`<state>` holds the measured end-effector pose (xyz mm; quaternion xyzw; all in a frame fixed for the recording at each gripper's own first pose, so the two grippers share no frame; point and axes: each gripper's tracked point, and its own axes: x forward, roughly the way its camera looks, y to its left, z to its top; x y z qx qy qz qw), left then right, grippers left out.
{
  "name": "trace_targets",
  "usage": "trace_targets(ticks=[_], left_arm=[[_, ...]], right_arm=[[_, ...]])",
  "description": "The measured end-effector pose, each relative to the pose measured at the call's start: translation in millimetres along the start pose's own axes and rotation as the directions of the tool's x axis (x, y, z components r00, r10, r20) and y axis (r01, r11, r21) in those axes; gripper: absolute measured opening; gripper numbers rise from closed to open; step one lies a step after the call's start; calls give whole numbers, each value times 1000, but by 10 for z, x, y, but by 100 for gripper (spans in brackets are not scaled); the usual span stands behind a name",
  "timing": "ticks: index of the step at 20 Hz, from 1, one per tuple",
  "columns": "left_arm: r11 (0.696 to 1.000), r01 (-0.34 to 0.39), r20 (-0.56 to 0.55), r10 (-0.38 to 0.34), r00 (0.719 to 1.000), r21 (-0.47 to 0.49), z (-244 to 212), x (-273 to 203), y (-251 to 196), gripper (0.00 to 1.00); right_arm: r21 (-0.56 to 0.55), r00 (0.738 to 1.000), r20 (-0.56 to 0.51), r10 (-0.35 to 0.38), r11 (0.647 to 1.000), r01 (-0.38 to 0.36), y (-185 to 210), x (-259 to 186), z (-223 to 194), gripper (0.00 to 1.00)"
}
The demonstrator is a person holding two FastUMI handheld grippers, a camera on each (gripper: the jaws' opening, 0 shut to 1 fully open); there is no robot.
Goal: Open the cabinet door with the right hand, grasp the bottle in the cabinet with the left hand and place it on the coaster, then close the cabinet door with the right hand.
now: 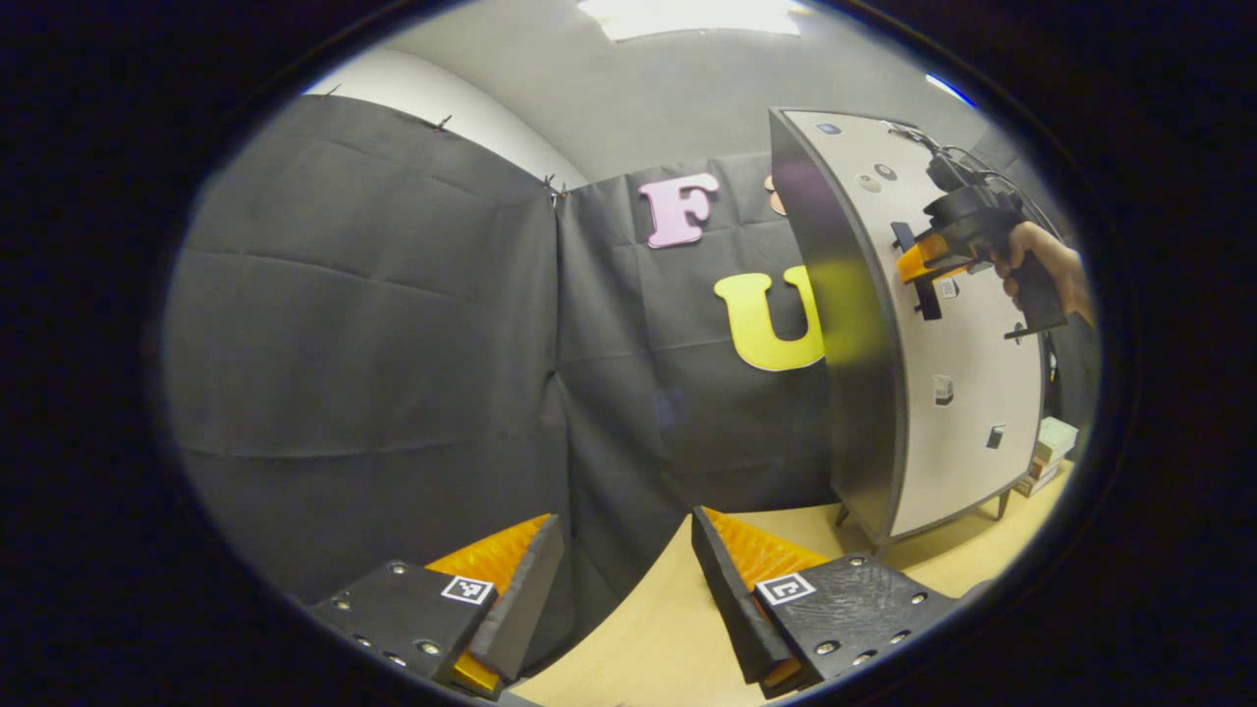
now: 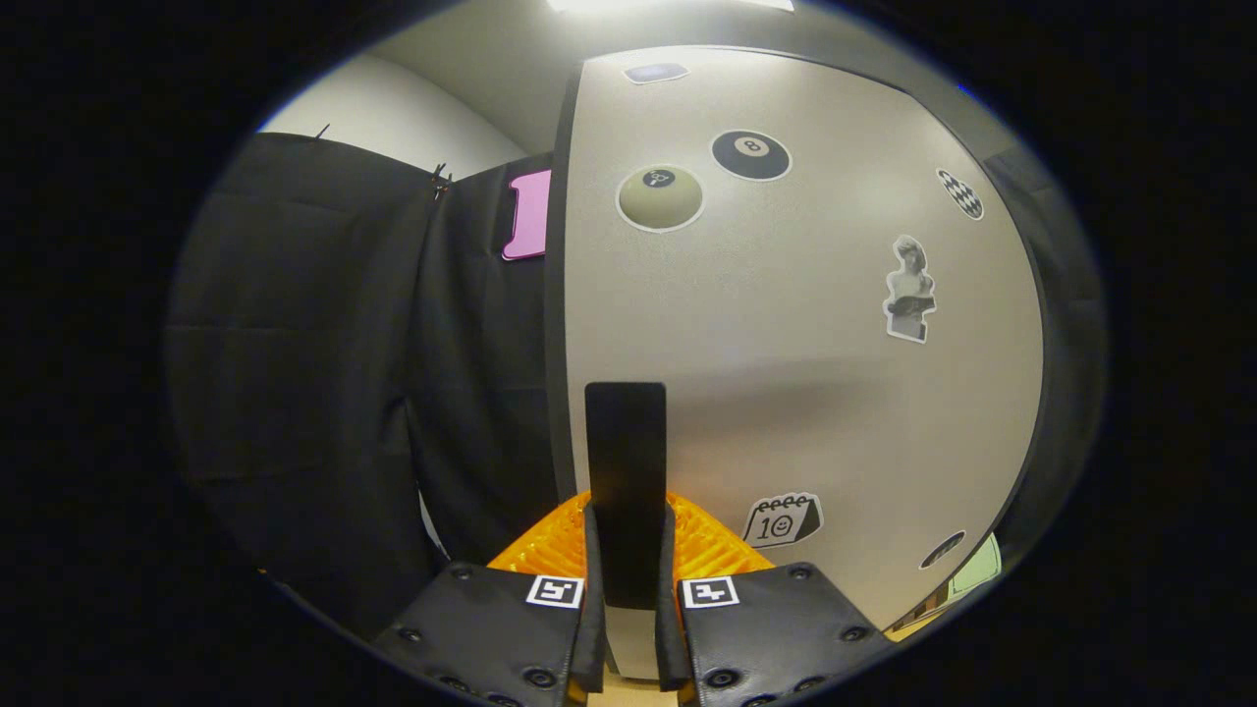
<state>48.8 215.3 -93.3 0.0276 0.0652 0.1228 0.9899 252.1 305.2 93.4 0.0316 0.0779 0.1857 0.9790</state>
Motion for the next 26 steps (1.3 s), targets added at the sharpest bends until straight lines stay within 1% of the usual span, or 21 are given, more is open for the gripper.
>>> trace_targets(ticks=[1,2,3,4,7,8,9,10,11,12,14,15,16,19,20,21,22,23,24,25,26], left_arm=[[1000,11,0,-11,1000,-2,8,19,-51,82],[1000,21,0,-21,1000,0,25,26,-96,80],[999,33,0,-33,999,3,38,-22,-136,82],[999,49,3,-49,999,6,62,-45,-185,80],[996,90,25,-90,996,20,186,-68,-352,82],[996,91,31,-91,995,27,226,-72,-395,82],[996,89,37,-90,995,29,263,-56,-489,82],[996,90,44,-91,995,23,309,-61,-582,80],[995,98,47,-99,994,13,320,-68,-696,81],[994,111,52,-111,993,4,356,-75,-820,80],[992,126,42,-127,991,13,411,-82,-1056,80],[991,134,48,-135,990,21,460,-99,-1154,82],[989,145,58,-146,987,25,531,-117,-1275,84],[985,170,78,-173,982,41,649,-205,-1607,80],[983,177,86,-180,980,40,694,-240,-1705,82],[982,185,91,-188,978,38,711,-272,-1795,82],[981,191,90,-194,977,36,723,-279,-1889,84],[979,201,85,-203,976,35,719,-274,-1994,80],[977,211,81,-213,974,35,730,-253,-2112,80],[975,221,80,-223,971,35,731,-225,-2215,80],[972,231,81,-233,969,35,755,-213,-2319,80]], right_arm=[[15,1000,-7,16,1000,-15,9,-37,-10,23],[42,999,-10,32,999,-32,9,-83,-1,23],[63,998,-21,52,997,-50,-1,-99,-18,19],[71,997,-22,68,995,-66,-11,-126,-8,23],[49,995,-18,100,994,-100,-44,-246,-22,23],[45,993,-10,118,992,-117,-49,-291,-22,19],[43,990,-5,142,989,-142,-62,-331,-26,23],[45,986,-2,168,985,-168,-61,-392,-17,22],[44,981,-2,193,980,-193,-92,-417,-19,26],[41,976,-2,216,976,-215,-117,-450,-21,19],[33,968,-2,251,968,-250,-139,-488,-20,19],[27,964,-5,266,964,-266,-152,-504,-31,19],[23,959,-8,282,959,-282,-174,-518,-37,22],[7,943,5,334,943,-334,-230,-614,-34,23],[7,936,15,352,936,-352,-255,-659,-33,22],[8,929,22,370,929,-370,-289,-694,-38,23],[8,922,24,386,922,-386,-323,-729,-39,19],[6,916,26,399,917,-400,-354,-728,-44,22],[3,911,27,410,912,-411,-381,-740,-43,23],[-4,907,26,420,908,-420,-403,-758,-47,23],[-8,905,31,424,905,-424,-438,-783,-39,19]])
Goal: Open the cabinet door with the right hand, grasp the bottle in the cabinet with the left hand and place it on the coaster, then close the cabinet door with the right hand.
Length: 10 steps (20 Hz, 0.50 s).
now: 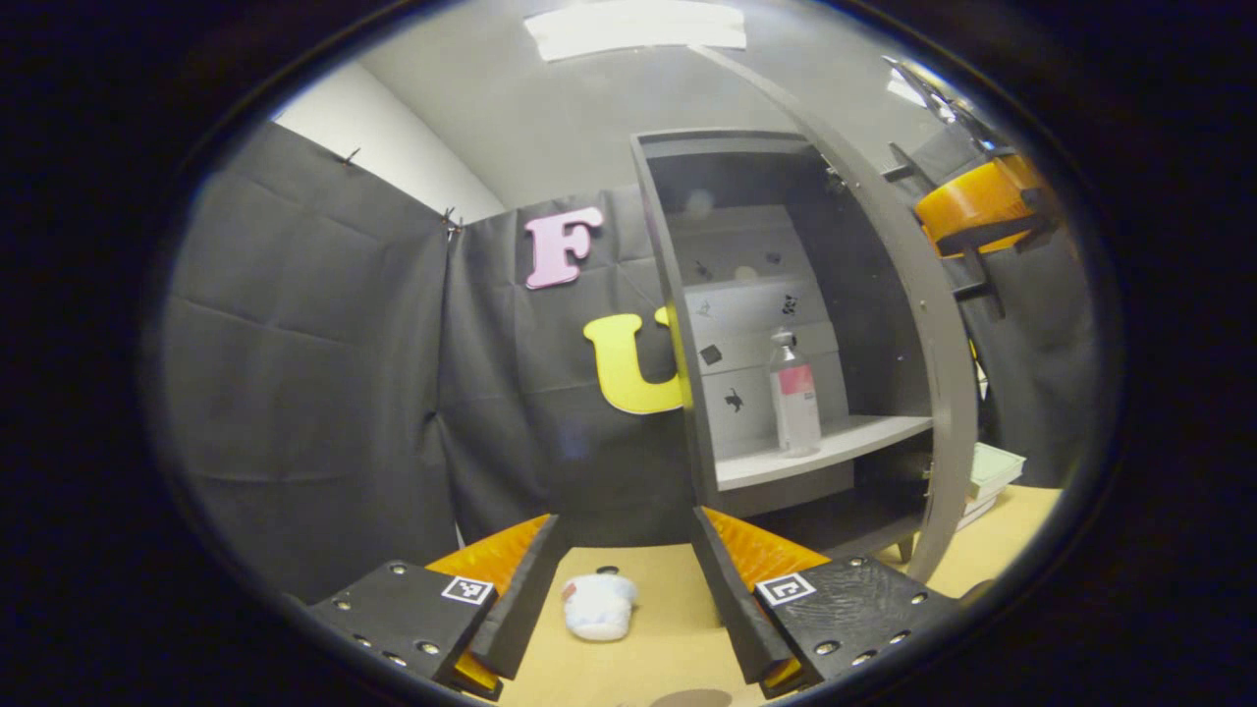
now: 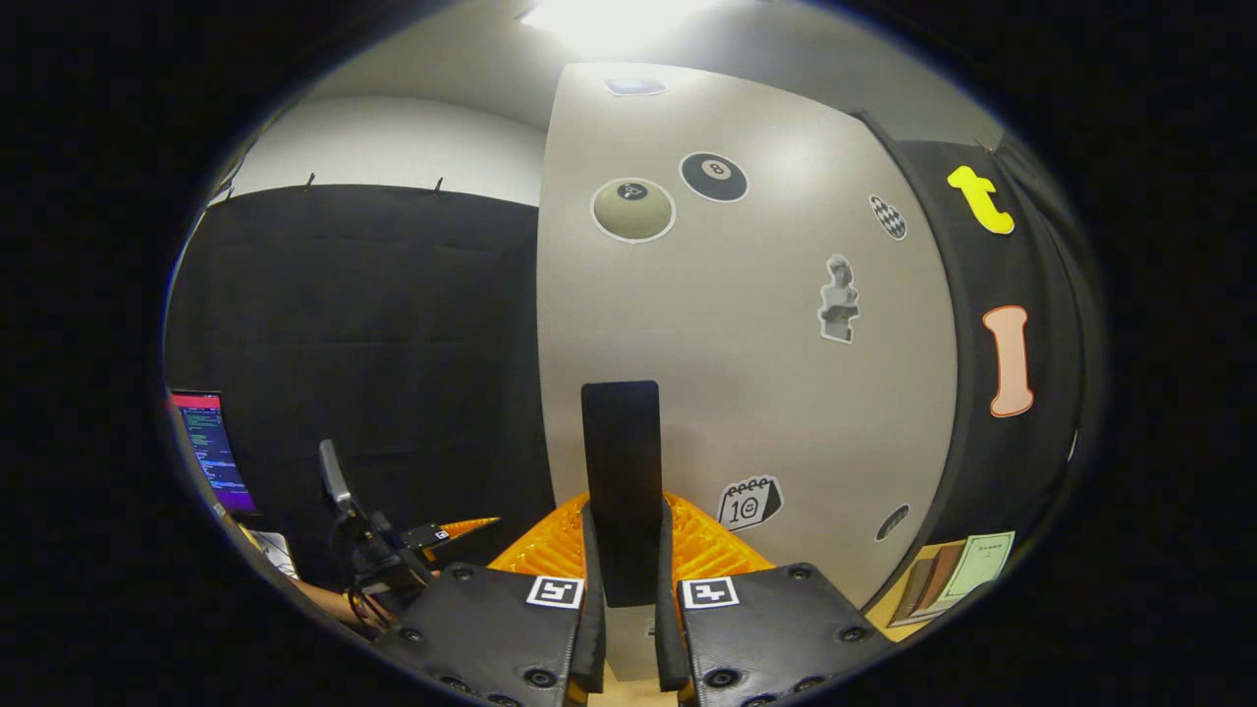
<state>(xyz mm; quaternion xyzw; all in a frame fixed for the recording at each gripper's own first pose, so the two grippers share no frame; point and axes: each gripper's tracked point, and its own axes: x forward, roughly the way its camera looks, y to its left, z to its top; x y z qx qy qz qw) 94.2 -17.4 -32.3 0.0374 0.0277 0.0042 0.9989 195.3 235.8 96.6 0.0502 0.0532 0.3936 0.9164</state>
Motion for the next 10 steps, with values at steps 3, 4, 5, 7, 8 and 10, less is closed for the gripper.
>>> trace_targets(ticks=[3,4,5,7,8,10], left_arm=[[999,31,15,-31,999,-8,96,53,-327,80],[999,44,17,-44,999,-13,124,84,-445,80],[998,59,19,-59,998,-19,146,107,-572,80],[996,88,22,-87,996,-28,169,124,-804,80],[995,100,23,-100,995,-30,186,121,-908,80],[993,117,31,-116,993,-23,226,106,-1081,80]], right_arm=[[-23,1000,16,6,1000,-6,-35,-138,12,22],[-24,1000,23,4,1000,-4,-54,-174,17,19],[-23,1000,26,3,1000,-2,-65,-198,5,19],[-23,999,34,-3,1000,4,-110,-243,18,19],[-22,999,36,-6,1000,7,-125,-269,28,22],[-25,999,39,-12,1000,13,-159,-326,23,19]])
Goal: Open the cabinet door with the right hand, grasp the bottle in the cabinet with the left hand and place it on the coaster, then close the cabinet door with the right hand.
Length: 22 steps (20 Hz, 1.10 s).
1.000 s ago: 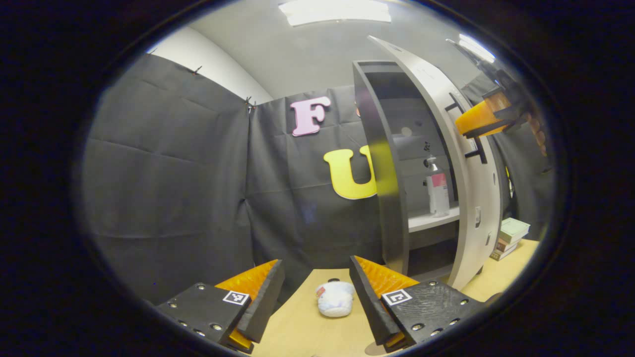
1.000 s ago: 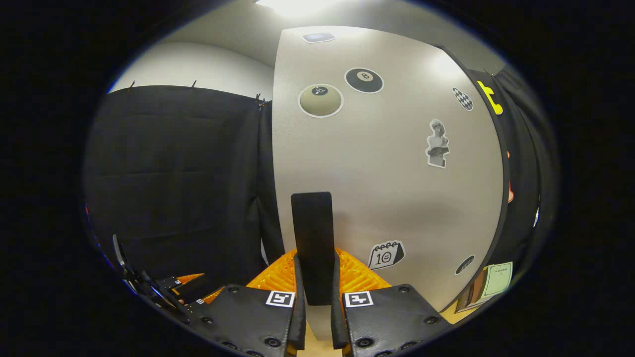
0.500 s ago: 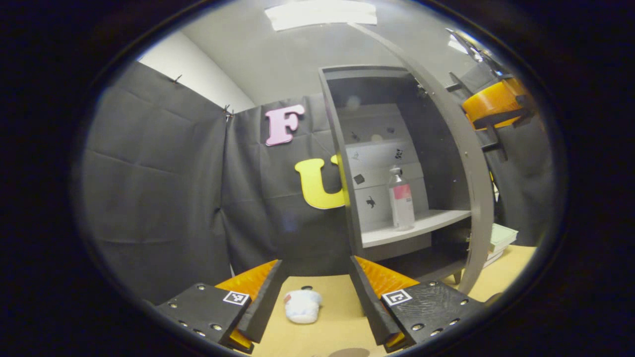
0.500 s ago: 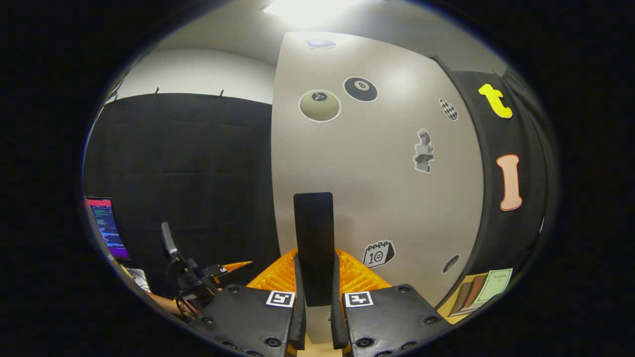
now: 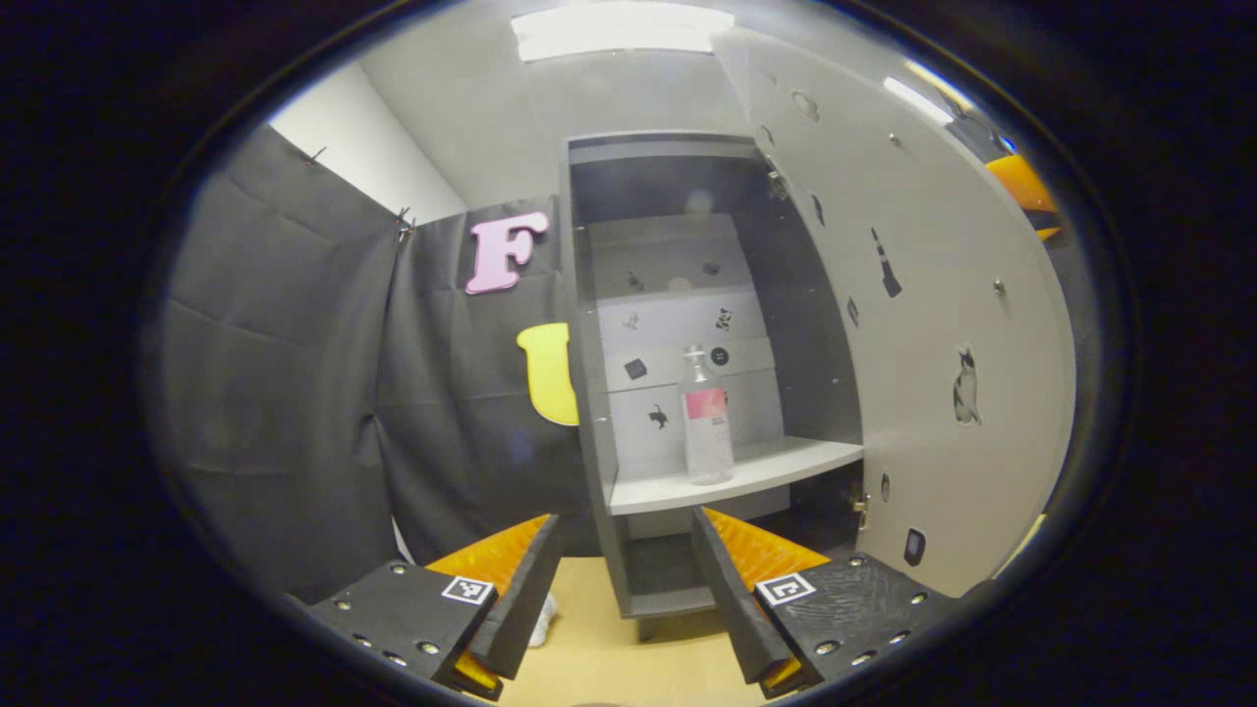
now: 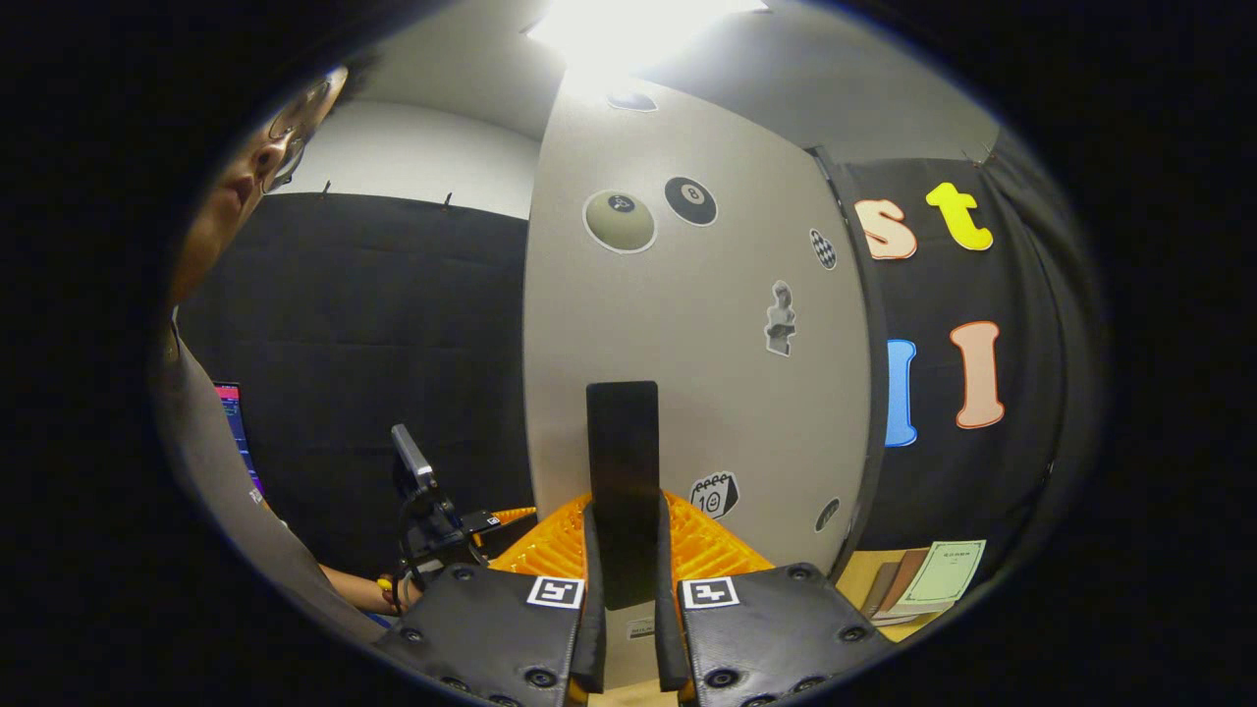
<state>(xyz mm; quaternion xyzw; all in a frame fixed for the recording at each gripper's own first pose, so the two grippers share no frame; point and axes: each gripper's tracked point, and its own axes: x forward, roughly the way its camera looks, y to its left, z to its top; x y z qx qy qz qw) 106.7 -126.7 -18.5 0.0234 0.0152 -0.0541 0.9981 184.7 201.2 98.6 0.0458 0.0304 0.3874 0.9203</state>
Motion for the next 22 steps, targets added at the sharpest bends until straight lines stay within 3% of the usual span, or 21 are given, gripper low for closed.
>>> trace_targets(ticks=[6,11,15,19,22], left_arm=[[1000,30,-7,-30,1000,9,-8,55,-392,80],[999,40,-4,-40,999,14,32,41,-676,80],[999,36,-2,-36,999,19,78,-47,-894,80],[999,16,-6,-16,1000,31,117,-144,-1057,79],[999,0,-19,0,1000,33,130,-179,-1098,80]], right_arm=[[-13,999,5,-50,999,50,-172,-113,12,22],[-27,989,21,-149,988,149,-386,-205,32,18],[-58,972,36,-234,970,236,-595,-238,57,21],[-16,989,44,-141,990,142,-457,-159,86,22],[-17,987,54,-149,989,150,-503,-225,91,21]])
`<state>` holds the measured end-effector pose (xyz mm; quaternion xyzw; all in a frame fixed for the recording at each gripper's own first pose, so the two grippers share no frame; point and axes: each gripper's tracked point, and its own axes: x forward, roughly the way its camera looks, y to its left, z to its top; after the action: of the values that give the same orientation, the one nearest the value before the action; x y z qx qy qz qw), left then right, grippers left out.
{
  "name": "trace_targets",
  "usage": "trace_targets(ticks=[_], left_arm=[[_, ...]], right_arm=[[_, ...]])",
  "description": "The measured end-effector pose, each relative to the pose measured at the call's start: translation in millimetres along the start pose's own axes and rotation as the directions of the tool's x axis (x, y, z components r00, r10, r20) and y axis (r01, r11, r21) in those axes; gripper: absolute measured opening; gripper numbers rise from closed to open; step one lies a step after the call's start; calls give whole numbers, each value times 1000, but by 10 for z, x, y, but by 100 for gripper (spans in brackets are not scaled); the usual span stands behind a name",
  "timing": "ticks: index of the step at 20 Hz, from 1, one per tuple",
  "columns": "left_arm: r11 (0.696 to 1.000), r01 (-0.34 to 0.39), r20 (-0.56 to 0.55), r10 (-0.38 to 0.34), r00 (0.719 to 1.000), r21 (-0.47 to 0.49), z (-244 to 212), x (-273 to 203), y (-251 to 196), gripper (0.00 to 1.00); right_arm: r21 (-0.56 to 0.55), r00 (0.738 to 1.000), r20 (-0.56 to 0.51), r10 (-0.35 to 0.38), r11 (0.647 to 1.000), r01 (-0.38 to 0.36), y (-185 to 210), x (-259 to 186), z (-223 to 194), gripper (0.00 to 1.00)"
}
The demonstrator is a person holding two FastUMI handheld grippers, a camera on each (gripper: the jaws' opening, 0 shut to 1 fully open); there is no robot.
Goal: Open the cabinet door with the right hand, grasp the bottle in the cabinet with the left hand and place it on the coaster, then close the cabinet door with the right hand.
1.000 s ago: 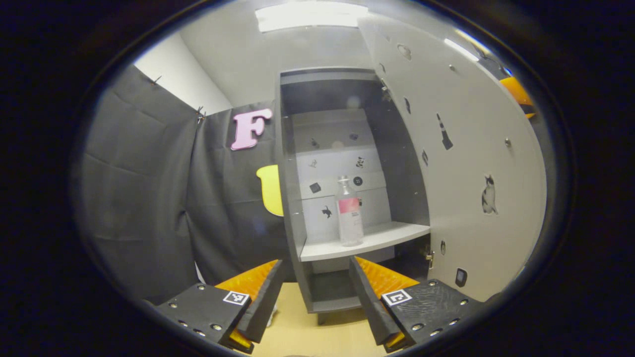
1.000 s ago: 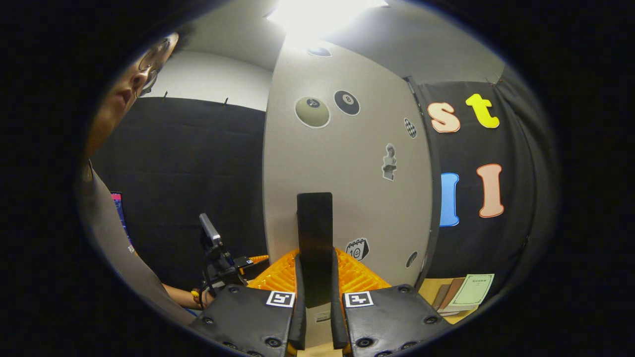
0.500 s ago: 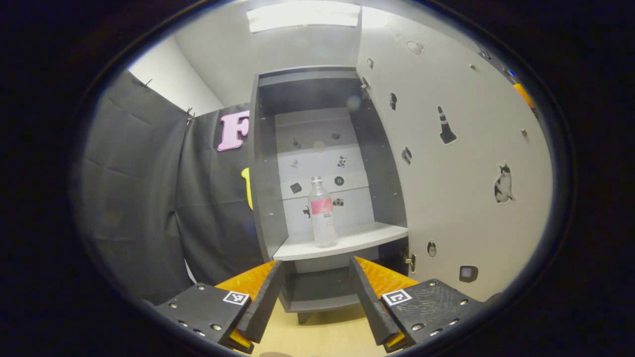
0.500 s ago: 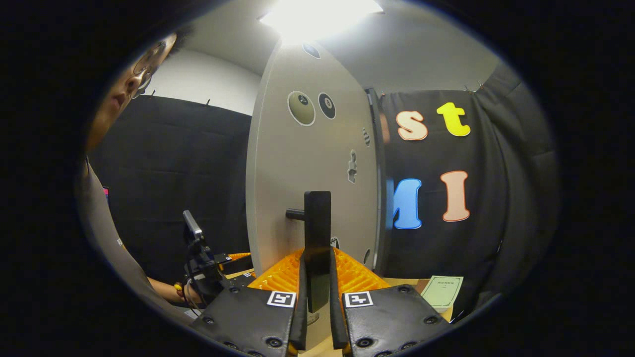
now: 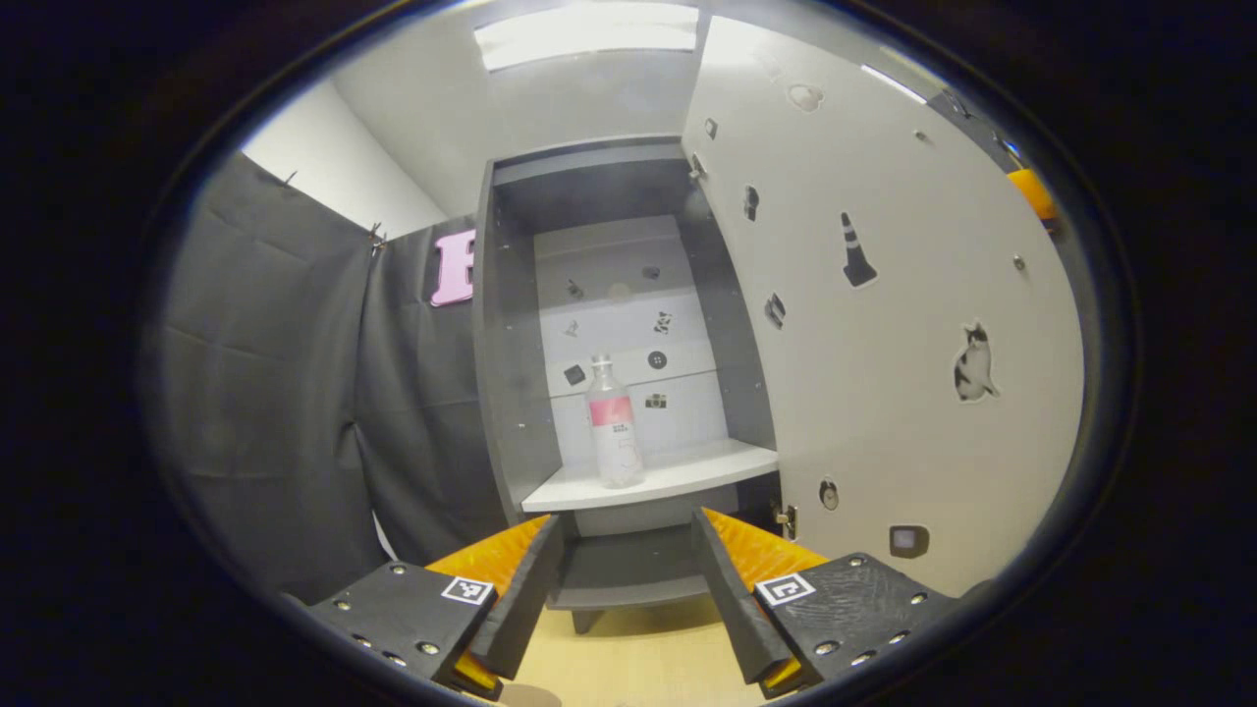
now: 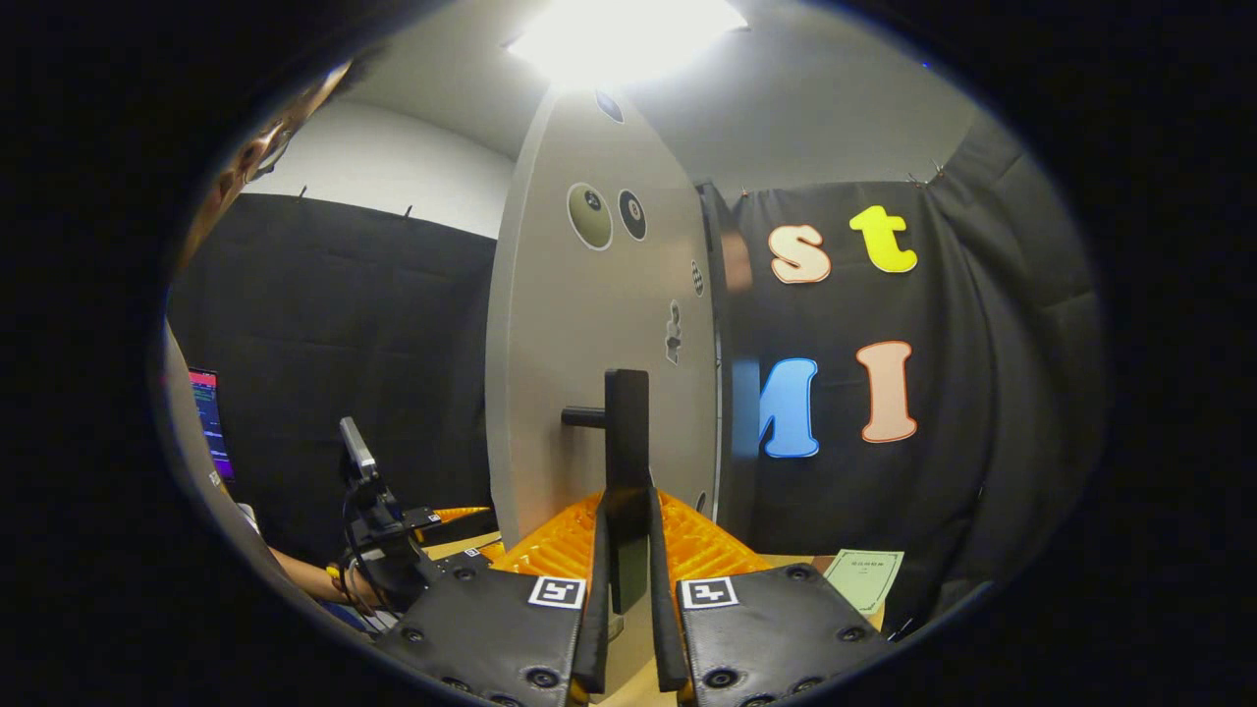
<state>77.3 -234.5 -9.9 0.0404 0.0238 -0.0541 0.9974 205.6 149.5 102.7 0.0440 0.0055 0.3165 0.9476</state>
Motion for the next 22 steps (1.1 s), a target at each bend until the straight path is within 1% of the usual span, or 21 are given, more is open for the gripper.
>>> trace_targets(ticks=[2,3,4,5,6,7,9,10,12,13,15,16,17,18,19,20,21,22], left_arm=[[1000,-4,-5,4,1000,-8,21,9,6,80],[1000,-3,-6,3,1000,-13,20,10,-4,80],[1000,-3,-7,3,1000,-21,39,44,3,79],[1000,-4,-9,4,1000,-31,57,90,21,80],[999,-6,-8,5,1000,-44,90,166,54,82],[998,-7,-6,7,1000,-59,120,237,86,80],[996,-4,0,4,1000,-87,201,414,154,80],[995,2,3,-2,1000,-97,247,518,188,80],[994,13,11,-12,1000,-108,324,727,252,80],[994,16,15,-14,1000,-104,348,832,294,80],[996,25,16,-23,1000,-81,379,1046,340,79],[997,31,17,-30,999,-70,384,1174,349,80],[997,37,14,-36,999,-65,370,1294,356,80],[997,48,13,-47,999,-68,359,1406,349,80],[995,61,12,-60,998,-75,335,1516,336,81],[994,75,8,-75,997,-82,309,1629,314,82],[993,85,4,-85,996,-84,275,1722,306,81],[992,95,3,-95,995,-78,248,1822,293,82]], right_arm=[[34,999,9,44,998,-44,86,-42,-3,22],[32,999,8,35,999,-35,64,-67,-17,21],[18,1000,6,15,1000,-15,0,-111,-39,28],[-8,999,6,-32,999,32,-111,-149,-61,27],[-32,998,8,-68,997,68,-211,-170,-66,29],[-52,994,10,-110,993,110,-324,-155,-80,28],[-80,983,10,-185,979,185,-487,-137,-104,73],[-92,973,11,-231,969,231,-579,-189,-101,96],[-95,951,0,-309,947,308,-740,-212,-142,99],[-86,940,-7,-341,937,339,-797,-228,-165,96],[-66,916,-17,-402,914,400,-890,-235,-198,96],[-59,904,-24,-427,903,425,-934,-232,-225,99],[-54,891,-40,-452,892,450,-976,-245,-262,99],[-50,877,-55,-477,879,475,-1020,-260,-297,96],[-45,861,-65,-504,863,502,-1061,-278,-324,99],[-39,846,-73,-529,849,527,-1097,-277,-352,99],[-30,834,-81,-545,838,545,-1111,-279,-374,99],[-23,825,-89,-558,829,559,-1120,-267,-398,96]])
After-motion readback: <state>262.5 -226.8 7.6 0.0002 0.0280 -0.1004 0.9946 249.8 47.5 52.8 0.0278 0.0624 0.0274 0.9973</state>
